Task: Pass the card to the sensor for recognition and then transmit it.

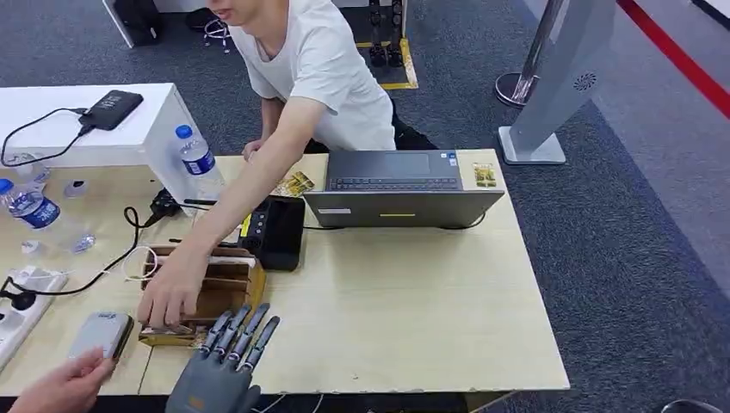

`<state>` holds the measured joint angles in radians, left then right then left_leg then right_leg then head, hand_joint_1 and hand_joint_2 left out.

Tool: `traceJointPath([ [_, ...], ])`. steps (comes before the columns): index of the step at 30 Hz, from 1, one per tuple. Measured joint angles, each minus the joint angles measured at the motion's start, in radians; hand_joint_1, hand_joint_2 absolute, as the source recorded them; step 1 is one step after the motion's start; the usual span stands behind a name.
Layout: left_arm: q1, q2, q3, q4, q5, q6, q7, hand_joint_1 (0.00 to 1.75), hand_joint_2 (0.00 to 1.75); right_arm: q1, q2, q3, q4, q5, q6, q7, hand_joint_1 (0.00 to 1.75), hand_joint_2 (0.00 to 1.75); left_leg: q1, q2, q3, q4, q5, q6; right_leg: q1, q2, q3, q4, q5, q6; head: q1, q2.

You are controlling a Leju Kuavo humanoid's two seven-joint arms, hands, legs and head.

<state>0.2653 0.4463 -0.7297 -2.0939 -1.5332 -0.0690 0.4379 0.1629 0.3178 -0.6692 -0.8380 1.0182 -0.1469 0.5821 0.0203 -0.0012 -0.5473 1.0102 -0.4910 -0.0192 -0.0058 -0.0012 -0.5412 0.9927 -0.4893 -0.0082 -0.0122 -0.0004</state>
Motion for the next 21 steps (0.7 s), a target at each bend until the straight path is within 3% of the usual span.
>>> traceJointPath([
  [5,0.034,0.027,-0.012,-0.005,0.0,-0.003,0.035,0.0,1.75,0.025,0.001,0.043,-0.028,-0.013,0.001,0.003,0.0,1.75,0.0,0.0,-0.001,0.0,0.0,0.0,0.0,0.0,0.0,0.0,0.0,0.0,0.0,0.0],
  [21,0.05,0.048,-0.036,-0.018,0.0,-0.003,0.038,0.0,1.75,0.036,0.003,0.066,-0.051,-0.012,0.009,0.002,0.0,1.75,0.0,0.0,-0.001,0.0,0.0,0.0,0.0,0.0,0.0,0.0,0.0,0.0,0.0,0.0],
])
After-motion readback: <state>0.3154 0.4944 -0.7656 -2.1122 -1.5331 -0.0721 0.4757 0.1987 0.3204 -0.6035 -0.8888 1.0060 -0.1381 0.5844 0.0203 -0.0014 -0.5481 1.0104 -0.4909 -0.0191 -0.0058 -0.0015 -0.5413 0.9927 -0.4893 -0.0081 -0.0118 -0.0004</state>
